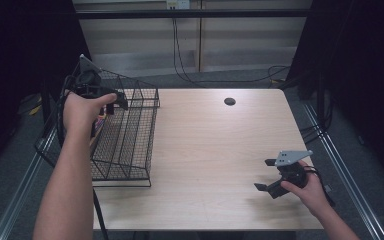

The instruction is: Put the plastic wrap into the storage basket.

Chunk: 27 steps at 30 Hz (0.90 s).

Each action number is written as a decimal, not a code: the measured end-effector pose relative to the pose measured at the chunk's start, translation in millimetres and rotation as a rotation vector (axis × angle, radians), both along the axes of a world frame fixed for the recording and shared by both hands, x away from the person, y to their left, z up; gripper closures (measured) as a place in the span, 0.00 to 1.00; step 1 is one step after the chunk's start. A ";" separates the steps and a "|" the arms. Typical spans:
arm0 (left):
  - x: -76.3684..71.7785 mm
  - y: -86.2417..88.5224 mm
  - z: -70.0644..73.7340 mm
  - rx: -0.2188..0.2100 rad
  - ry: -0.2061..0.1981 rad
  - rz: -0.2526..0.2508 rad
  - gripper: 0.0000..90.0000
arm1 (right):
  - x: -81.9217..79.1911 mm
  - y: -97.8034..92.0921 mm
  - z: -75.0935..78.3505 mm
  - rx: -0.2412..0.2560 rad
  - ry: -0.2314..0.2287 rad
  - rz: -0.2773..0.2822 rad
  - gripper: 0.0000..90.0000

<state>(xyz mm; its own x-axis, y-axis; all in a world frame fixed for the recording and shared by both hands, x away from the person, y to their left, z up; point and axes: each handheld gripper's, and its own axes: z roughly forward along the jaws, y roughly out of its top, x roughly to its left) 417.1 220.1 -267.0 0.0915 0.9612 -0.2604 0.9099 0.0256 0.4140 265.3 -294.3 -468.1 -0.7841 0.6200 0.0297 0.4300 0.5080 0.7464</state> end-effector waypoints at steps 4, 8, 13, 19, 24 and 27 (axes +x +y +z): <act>-0.3 -5.1 -2.1 -0.007 0.003 -0.023 0.22 | 0.1 -0.1 0.0 0.001 0.000 0.001 0.04; -0.9 -10.1 -4.2 -0.021 -0.006 -0.035 0.22 | 0.0 0.3 0.0 0.003 0.004 0.003 0.04; -3.1 -18.3 -6.0 -0.031 -0.009 -0.061 0.22 | 0.2 0.5 0.1 0.000 0.003 0.003 0.04; -5.6 -27.6 -8.0 -0.031 -0.019 -0.106 0.21 | 0.9 1.8 -0.3 0.002 -0.001 0.008 0.04; -7.1 -37.0 -12.4 -0.041 -0.022 -0.140 0.21 | 1.0 2.1 -0.6 0.002 0.001 0.007 0.04; -7.9 -42.0 -14.7 -0.040 -0.022 -0.157 0.21 | 0.9 2.1 -0.4 0.003 0.000 0.007 0.04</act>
<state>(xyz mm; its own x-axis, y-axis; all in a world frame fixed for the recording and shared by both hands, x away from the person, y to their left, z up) 409.2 178.1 -281.7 0.2455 0.9237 -0.2943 0.8948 -0.0991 0.4354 266.2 -292.2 -468.5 -0.7882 0.6147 0.0310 0.4263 0.5089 0.7479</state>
